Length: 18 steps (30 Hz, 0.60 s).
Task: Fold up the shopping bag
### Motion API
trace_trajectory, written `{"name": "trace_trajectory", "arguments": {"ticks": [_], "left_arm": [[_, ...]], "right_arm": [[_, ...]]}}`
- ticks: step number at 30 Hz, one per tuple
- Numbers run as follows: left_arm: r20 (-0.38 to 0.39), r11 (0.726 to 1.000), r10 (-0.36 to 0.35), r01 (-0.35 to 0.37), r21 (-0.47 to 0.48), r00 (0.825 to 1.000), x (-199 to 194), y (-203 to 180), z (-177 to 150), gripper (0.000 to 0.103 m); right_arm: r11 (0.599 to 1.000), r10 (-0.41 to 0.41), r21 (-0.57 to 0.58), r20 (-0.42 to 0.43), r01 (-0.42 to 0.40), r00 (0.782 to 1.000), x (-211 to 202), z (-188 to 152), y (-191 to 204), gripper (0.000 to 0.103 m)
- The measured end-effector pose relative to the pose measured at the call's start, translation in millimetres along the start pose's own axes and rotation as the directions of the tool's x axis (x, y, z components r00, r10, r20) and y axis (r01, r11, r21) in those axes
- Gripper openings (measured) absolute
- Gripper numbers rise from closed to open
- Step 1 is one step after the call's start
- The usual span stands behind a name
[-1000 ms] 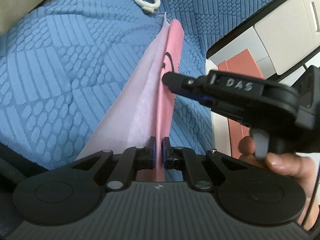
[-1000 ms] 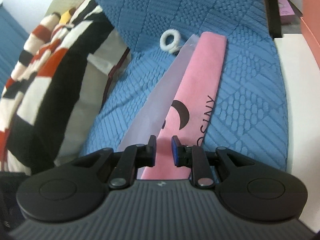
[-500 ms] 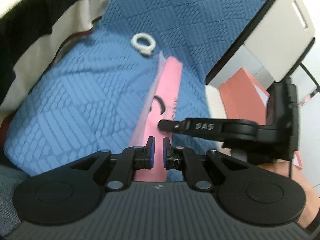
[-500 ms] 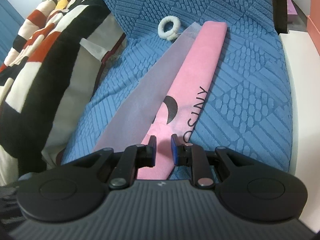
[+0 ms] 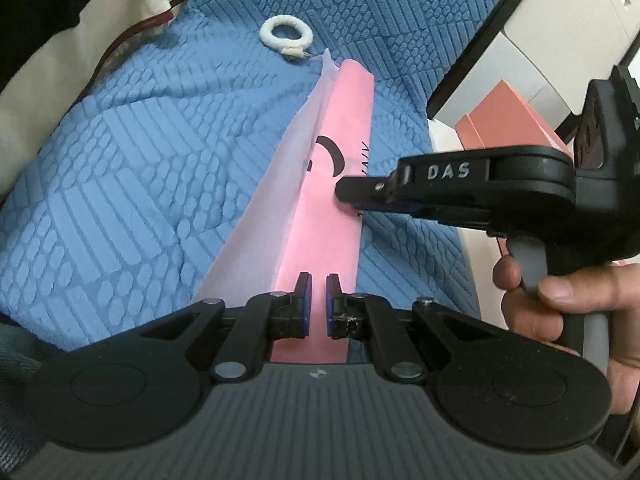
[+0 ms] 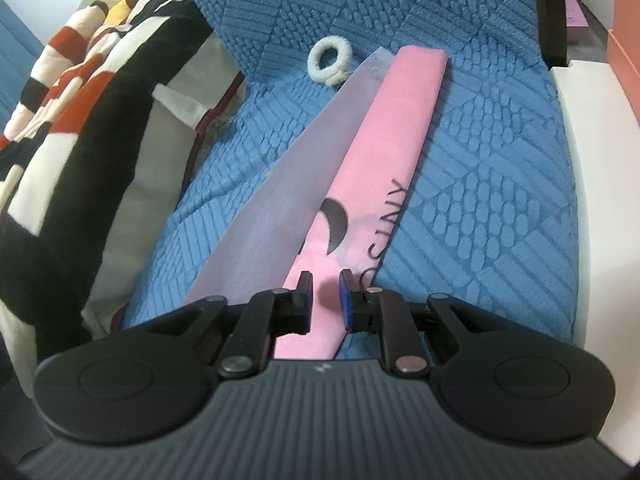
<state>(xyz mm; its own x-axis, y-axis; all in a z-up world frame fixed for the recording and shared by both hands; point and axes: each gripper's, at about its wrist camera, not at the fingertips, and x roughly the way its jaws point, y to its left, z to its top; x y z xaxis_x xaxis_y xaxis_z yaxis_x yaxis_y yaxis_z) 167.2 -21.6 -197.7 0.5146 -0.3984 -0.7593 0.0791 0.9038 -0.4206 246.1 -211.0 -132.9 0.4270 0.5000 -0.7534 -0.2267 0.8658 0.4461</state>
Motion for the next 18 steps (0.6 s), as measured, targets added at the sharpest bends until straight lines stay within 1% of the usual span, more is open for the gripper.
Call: {"name": "trace_trajectory", "arguments": {"ticks": [5,6,7,8,10,18], "left_arm": [[-0.001,1.0,-0.008,0.008,0.002,1.0,-0.5,2.5,-0.4,0.008],[-0.001,1.0,-0.01,0.01,0.003,1.0,-0.5,2.5,-0.4,0.008],[-0.001,1.0,-0.011,0.011,0.005,1.0,-0.5,2.8,-0.5,0.008],[-0.002,1.0,-0.012,0.012,0.006,1.0,-0.5,2.8,-0.3,0.008],[-0.003,1.0,-0.015,0.015,0.006,1.0,-0.4,3.1,0.0,0.008],[-0.017,0.999,-0.037,0.037,0.009,0.999,-0.6,6.9,2.3,0.008]], "right_arm": [[0.998,-0.023,0.059,0.047,0.02,0.999,-1.5,15.7,-12.8,0.021],[0.996,-0.035,0.078,0.054,0.031,0.998,-0.9,19.8,-16.1,0.022],[0.995,-0.046,0.094,0.063,0.04,0.997,-0.3,22.8,-18.8,0.03],[0.993,-0.053,0.108,0.072,0.045,0.996,-0.1,25.4,-21.8,0.04],[0.99,-0.055,0.132,0.087,0.043,0.995,2.0,31.2,-27.5,0.052],[0.979,-0.012,0.203,0.101,-0.009,0.995,18.2,50.7,-43.2,0.052]]}}
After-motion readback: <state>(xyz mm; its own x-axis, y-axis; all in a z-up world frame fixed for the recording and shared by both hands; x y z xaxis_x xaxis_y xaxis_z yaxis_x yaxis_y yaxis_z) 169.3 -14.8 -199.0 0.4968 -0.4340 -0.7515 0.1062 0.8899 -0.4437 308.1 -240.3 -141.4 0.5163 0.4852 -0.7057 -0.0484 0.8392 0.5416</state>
